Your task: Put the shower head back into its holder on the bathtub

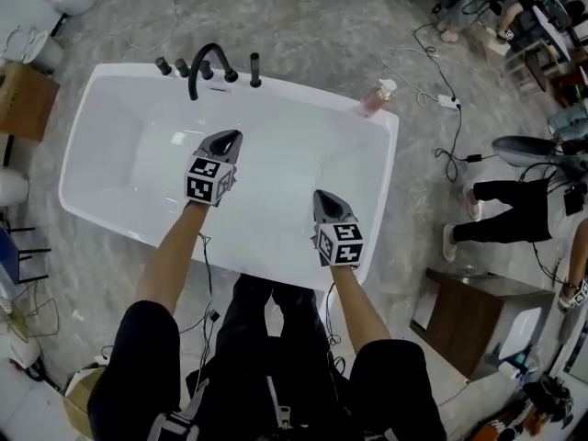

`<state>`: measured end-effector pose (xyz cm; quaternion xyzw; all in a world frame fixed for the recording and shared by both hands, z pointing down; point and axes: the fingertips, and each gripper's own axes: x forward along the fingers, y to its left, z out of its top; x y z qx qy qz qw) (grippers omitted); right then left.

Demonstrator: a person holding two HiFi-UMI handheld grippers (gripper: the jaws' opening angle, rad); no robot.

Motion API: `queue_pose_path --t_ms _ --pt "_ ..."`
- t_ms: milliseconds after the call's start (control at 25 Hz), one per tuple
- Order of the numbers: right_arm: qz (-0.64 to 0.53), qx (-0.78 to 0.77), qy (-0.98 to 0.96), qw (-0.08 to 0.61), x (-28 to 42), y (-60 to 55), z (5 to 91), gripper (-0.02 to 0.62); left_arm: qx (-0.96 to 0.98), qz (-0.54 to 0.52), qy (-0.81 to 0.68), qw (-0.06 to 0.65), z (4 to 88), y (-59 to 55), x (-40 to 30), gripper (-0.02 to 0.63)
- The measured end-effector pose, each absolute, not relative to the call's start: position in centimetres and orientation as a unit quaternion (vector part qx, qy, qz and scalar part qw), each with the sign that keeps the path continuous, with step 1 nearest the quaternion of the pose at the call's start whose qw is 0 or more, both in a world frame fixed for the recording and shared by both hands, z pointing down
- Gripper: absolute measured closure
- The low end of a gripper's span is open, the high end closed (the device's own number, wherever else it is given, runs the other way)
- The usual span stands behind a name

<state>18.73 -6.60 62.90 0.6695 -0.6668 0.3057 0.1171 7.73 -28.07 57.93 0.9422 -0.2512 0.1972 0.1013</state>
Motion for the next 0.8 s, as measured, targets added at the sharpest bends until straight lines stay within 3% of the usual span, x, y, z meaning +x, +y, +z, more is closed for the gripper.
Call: queue_pose_path --t_ms 240,440,800 --pt "0.27 0.664 -0.69 0.101 18.9 -7.1 55.9 0.588 0.946 0.184 -0.257 0.065 49.4 -23.3 5.3 0.571" --pt "0.244 0.664 -0.704 0.065 18.8 -5.6 49.7 0.588 0.949 0.149 -0.263 0.086 43.7 -18.1 3.9 0.571" --pt "0.167 0.694 -0.699 0.042 16.8 -4.6 42.5 0.588 0.96 0.095 -0.255 0.069 38.3 -14.7 2.3 0.571"
